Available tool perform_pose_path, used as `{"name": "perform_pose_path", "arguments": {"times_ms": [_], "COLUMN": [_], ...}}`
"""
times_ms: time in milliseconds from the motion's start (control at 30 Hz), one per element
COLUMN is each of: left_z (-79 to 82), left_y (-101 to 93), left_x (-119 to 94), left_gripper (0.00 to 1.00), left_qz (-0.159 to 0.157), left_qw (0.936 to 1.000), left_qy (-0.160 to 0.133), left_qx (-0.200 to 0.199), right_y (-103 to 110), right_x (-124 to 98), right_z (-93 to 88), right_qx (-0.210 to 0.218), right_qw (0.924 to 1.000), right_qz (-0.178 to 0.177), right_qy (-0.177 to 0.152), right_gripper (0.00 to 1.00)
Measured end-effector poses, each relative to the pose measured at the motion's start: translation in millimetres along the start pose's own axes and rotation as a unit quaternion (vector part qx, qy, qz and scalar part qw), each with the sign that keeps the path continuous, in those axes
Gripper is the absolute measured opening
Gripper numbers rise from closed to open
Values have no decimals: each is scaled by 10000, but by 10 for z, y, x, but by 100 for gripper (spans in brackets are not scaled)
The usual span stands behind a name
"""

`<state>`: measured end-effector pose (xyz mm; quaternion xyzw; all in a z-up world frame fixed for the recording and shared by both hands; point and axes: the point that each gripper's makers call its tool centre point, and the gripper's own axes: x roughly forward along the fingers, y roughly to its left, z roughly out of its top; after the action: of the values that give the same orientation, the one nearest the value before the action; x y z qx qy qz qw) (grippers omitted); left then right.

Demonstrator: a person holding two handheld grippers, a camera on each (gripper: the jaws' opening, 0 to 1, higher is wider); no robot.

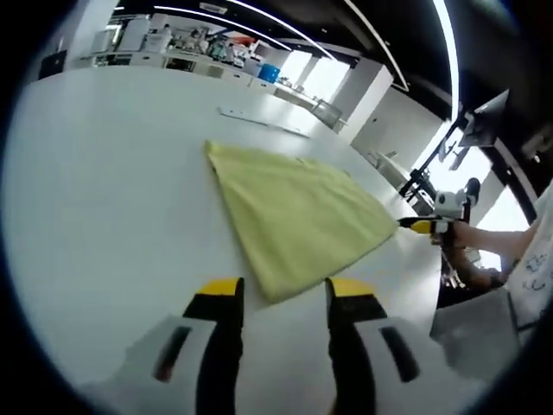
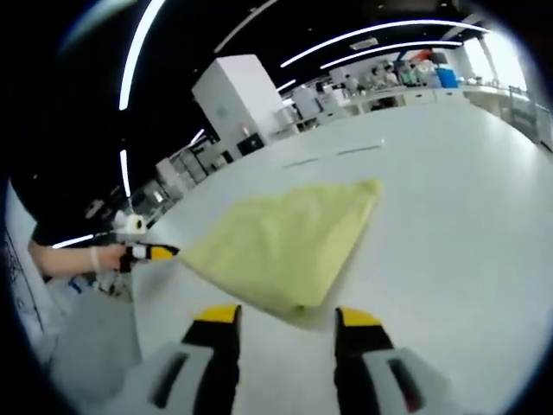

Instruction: Fold the garment on the visible template until the final outline fits inside the template.

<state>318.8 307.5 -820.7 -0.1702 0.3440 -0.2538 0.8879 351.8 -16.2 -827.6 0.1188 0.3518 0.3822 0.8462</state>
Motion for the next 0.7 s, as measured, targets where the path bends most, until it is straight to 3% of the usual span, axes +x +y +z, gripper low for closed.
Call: {"name": "perform_pose_path", "arguments": {"times_ms": [200, 467, 700], "left_z": [0, -18, -24], "left_y": [17, 24, 149], "left_x": [2, 19, 14], "left_gripper": [22, 11, 5], "left_qz": [70, 33, 29], "left_qw": [9996, 9989, 9988], "left_qy": [4, 74, 104], "left_qx": [-258, -452, -483], "right_y": [-8, -16, -91], "right_x": [31, 84, 97], "right_z": [-19, -70, -86], "right_qx": [285, 272, 376], "right_qw": [9995, 9996, 9990], "right_qz": [-82, -54, -217], "right_qy": [-110, -105, -142], "right_gripper": [26, 11, 0]}}
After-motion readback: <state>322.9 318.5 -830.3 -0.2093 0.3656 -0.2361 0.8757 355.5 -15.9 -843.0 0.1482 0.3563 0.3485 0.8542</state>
